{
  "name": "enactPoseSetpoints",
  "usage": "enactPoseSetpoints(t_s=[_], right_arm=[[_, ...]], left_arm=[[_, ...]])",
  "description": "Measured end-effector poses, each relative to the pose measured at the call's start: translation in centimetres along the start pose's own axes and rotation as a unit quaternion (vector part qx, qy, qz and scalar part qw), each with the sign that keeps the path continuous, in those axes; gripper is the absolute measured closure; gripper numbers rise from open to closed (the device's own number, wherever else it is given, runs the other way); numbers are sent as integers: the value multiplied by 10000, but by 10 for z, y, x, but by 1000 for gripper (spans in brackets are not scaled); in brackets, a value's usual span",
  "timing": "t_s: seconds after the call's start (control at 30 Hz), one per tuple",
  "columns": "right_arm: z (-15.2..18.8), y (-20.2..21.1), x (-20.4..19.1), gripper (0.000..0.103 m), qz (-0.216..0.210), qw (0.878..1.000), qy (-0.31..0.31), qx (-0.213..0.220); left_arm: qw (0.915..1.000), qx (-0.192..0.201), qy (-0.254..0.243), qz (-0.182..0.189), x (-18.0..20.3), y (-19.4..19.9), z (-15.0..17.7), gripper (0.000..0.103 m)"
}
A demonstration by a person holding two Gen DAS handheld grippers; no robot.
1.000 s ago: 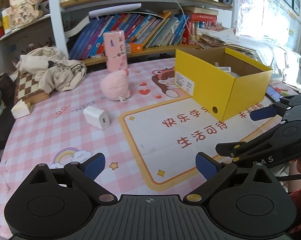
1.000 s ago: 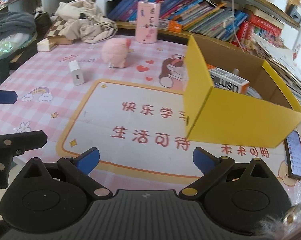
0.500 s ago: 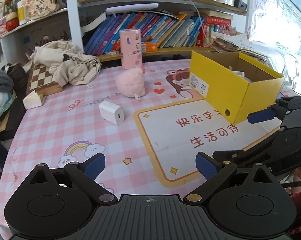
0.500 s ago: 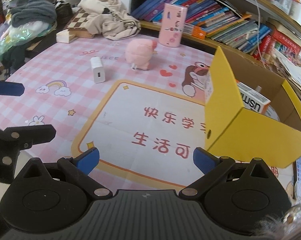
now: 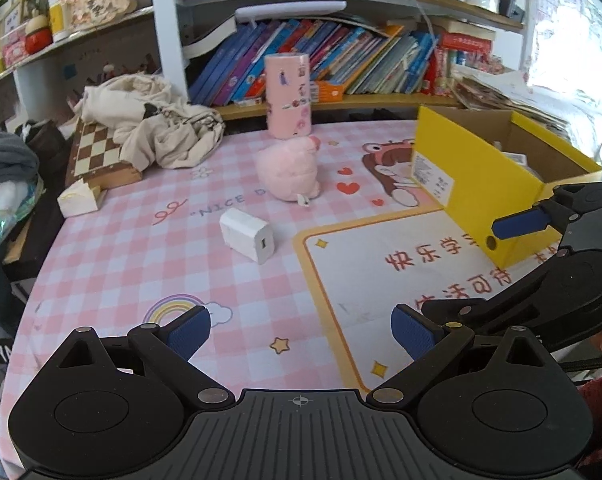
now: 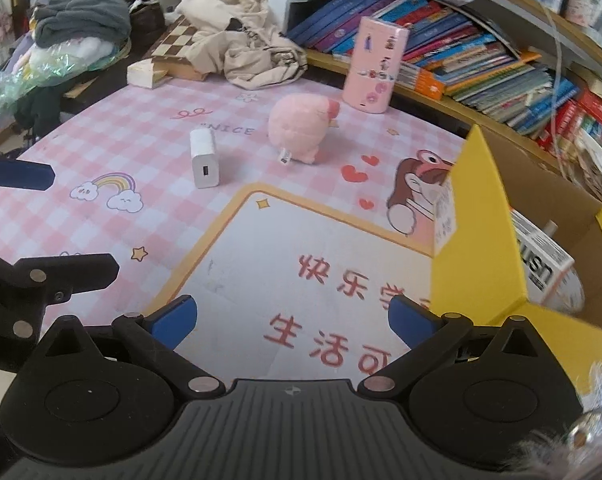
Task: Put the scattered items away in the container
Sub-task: 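Grasp the white charger with the left tool while the right tool grasps the pink plush pig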
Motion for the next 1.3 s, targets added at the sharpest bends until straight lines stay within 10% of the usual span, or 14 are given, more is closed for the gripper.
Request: enactPoseSetpoints(t_s=[1.3], right_arm=[[-126,-100,20,0,-558,9974,-350,275]], left_arm=[[9992,-270,260,-101,-36,-116,-46,4]])
Point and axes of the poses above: each gripper's, at about its wrist camera, not at the fingertips, and y roughly against the way its jaws point, x to its right, z to its underside, the point moved 8 cm from there along -y, roughly the way its jaws point, and after that the axes turned 10 degrees about -y, right-handed, at the moved point
